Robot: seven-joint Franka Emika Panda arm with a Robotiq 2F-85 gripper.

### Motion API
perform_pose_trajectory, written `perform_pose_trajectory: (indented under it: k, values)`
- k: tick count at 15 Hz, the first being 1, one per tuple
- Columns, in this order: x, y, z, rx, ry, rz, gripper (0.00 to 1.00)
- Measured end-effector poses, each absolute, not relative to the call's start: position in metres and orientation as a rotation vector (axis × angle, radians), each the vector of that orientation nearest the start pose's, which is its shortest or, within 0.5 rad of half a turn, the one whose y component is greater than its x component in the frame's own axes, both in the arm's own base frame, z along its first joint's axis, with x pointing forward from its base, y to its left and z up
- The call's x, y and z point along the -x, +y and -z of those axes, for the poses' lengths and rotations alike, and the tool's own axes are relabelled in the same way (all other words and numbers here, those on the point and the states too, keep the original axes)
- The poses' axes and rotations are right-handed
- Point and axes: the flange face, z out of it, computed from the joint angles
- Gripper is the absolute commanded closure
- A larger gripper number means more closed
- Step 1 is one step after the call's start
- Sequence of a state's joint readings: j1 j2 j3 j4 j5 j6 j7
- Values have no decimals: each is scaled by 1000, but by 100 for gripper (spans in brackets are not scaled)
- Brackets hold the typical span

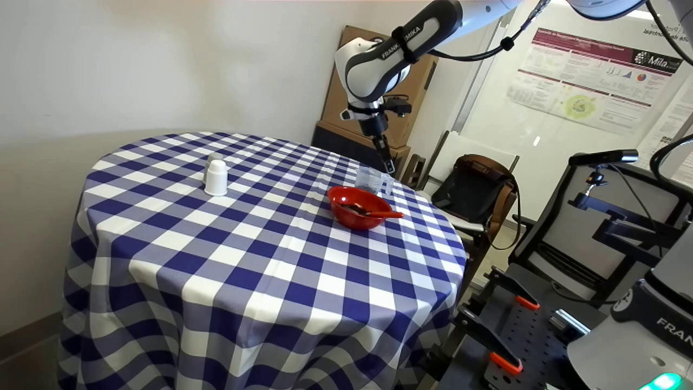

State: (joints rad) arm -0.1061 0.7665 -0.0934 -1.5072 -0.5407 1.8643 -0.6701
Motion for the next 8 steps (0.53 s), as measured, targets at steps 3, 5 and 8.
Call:
perform_pose_trajectory:
  k: [3, 5, 8]
  values:
    - [-654, -166, -197, 3049, -1280, -986, 0]
    - [-655, -169, -197, 3023, -1330, -953, 0]
    - [-657, -171, -195, 2974, -1410, -891, 0]
